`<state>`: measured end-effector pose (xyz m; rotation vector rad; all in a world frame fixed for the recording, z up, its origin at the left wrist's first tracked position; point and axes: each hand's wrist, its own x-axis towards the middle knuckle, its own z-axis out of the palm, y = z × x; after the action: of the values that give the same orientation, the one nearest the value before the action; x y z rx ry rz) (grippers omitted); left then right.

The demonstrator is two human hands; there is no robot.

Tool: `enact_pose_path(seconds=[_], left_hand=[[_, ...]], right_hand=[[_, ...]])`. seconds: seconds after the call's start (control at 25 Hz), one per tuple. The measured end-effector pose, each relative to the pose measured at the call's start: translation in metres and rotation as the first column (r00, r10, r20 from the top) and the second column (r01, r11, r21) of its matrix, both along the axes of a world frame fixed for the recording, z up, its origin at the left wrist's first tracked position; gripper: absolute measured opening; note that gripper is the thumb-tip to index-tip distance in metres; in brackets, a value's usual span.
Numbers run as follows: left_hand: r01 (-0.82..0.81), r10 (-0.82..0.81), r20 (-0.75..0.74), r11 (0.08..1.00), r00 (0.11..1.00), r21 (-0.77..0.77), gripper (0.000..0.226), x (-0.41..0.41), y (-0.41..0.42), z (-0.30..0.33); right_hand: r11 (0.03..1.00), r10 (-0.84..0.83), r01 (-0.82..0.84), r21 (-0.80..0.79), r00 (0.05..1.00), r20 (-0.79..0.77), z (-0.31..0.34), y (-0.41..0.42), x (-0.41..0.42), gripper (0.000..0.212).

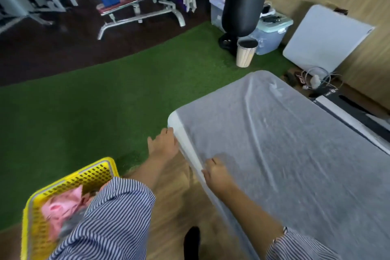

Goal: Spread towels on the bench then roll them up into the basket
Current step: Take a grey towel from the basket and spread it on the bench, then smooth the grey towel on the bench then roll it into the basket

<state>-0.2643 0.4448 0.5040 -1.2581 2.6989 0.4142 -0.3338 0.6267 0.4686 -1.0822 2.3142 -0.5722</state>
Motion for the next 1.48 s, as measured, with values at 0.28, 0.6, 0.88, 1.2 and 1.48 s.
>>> enact_pose_path(seconds=[0.28,0.6,0.88,1.2,1.48], left_hand=[[0.115,-0.120,0.043,0.989,0.992,0.097,0.057,-0.121,-0.095,-0.035],[0.142,-0.160,0.313,0.987,0.936,0.079,0.065,-0.092,-0.116,-0.070],[0.095,-0.104,0.297,0.994,0.949,0.045,0.062,-0.056,-0.112,-0.048],[0.367,-0.353,0.216,0.930,0.911,-0.029,0.053,-0.107,0.013,-0.024],[0.728,-0.729,-0.024,0.681,0.684,0.080,0.041,-0.102,0.312,-0.015]], right_hand=[[0.977,-0.149,0.143,0.157,0.988,0.029,-0.025,-0.086,-0.038,0.044],[0.972,-0.130,0.123,0.202,0.991,0.024,-0.026,-0.097,-0.031,0.038],[0.982,0.020,-0.015,0.186,0.999,-0.027,-0.009,-0.097,-0.010,0.032],[0.935,-0.287,0.333,0.122,0.912,-0.292,-0.003,0.049,-0.027,0.032],[0.661,-0.637,0.731,0.170,0.666,-0.388,0.018,0.323,0.024,0.038]])
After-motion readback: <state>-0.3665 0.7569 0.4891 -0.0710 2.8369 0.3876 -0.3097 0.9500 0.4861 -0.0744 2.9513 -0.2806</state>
